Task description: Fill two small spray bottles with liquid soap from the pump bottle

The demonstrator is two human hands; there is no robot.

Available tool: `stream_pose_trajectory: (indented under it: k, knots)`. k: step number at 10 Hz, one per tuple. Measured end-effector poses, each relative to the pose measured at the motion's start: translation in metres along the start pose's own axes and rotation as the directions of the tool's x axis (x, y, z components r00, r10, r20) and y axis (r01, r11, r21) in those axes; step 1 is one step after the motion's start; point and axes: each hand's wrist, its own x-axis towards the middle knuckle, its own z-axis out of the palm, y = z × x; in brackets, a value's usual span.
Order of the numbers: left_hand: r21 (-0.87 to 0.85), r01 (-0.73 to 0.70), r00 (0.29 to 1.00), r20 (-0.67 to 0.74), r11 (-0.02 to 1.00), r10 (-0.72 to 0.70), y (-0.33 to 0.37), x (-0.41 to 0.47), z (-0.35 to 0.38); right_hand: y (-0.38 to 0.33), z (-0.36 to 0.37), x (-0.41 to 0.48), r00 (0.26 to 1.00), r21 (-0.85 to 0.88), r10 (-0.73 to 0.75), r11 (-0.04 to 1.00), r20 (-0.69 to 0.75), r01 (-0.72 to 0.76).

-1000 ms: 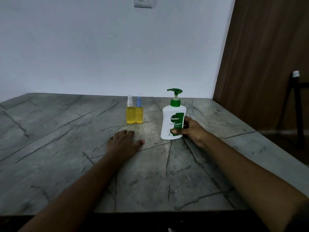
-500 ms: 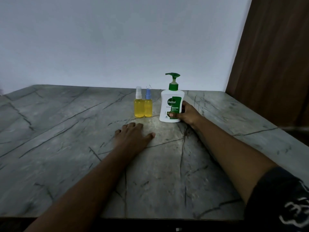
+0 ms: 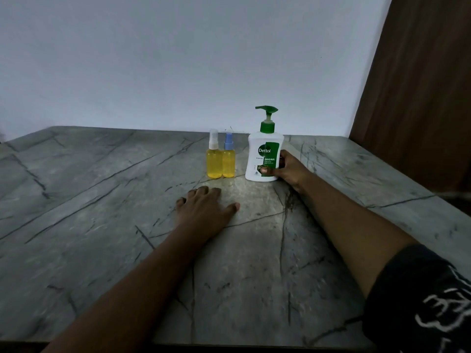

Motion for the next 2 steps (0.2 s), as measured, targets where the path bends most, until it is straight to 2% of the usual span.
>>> stream_pose_trajectory:
  k: [1, 2]
  knots:
    - [0.002, -0.009, 1.0, -0.02, 1.0, 0.009, 0.001, -0.002, -0.001, -0.007, -0.017, -0.007, 0.999, 0.028, 0.031, 0.999, -0.037, -0.03]
    - [0.022, -0.007, 0.999, -0.036, 1.0, 0.008, 0.003, -0.006, -0.003, -0.011, -0.032, -0.026, 0.985, -0.012, 0.0, 1.0, -0.172, -0.002]
